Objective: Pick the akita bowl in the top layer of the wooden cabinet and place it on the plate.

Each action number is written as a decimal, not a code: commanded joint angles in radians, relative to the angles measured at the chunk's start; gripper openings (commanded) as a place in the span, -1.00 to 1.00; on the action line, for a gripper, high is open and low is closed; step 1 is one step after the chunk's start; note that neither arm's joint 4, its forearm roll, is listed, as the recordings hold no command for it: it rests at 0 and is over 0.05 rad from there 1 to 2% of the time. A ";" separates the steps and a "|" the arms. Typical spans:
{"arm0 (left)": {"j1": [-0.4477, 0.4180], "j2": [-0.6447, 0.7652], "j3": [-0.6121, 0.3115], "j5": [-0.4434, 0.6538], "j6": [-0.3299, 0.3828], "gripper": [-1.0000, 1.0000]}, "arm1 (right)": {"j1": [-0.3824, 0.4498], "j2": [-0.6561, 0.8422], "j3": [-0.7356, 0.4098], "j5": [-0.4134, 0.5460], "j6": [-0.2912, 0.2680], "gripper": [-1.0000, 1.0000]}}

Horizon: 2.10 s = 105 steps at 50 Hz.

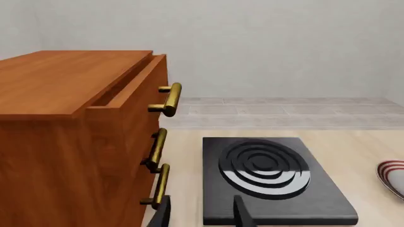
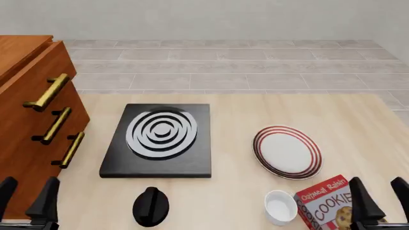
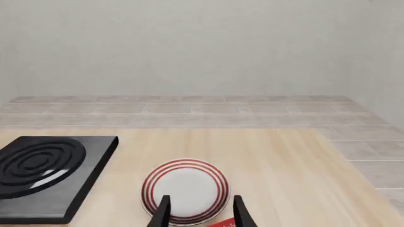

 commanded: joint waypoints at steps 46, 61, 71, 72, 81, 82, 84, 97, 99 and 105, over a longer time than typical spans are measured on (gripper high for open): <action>-0.092 0.285 -0.373 -0.075 0.033 1.00 | 0.009 -0.003 -0.009 -0.027 0.002 1.00; -0.099 0.369 -0.494 -0.061 0.050 1.00 | 0.012 -0.003 -0.011 -0.031 0.001 1.00; -0.077 0.457 -0.598 -0.026 0.062 1.00 | 0.013 -0.003 -0.013 -0.032 0.001 1.00; -0.075 0.473 -0.615 -0.017 0.066 1.00 | 0.013 -0.003 -0.013 -0.031 0.001 1.00; -0.036 0.570 -0.741 0.058 0.027 1.00 | 0.013 -0.003 -0.014 -0.031 0.002 1.00; -0.036 0.570 -0.741 0.058 0.027 1.00 | 0.013 -0.003 -0.014 -0.031 0.002 1.00; -0.019 0.595 -0.772 0.080 0.046 1.00 | 0.013 -0.003 -0.014 -0.031 0.002 1.00; 0.075 0.724 -0.888 0.194 0.045 1.00 | 0.015 -0.002 -0.012 -0.031 0.002 1.00; 0.073 0.729 -0.904 0.203 0.034 1.00 | 0.016 -0.002 -0.012 -0.030 0.003 1.00; 0.096 0.780 -0.963 0.254 0.055 1.00 | 0.015 -0.003 -0.012 -0.030 0.004 1.00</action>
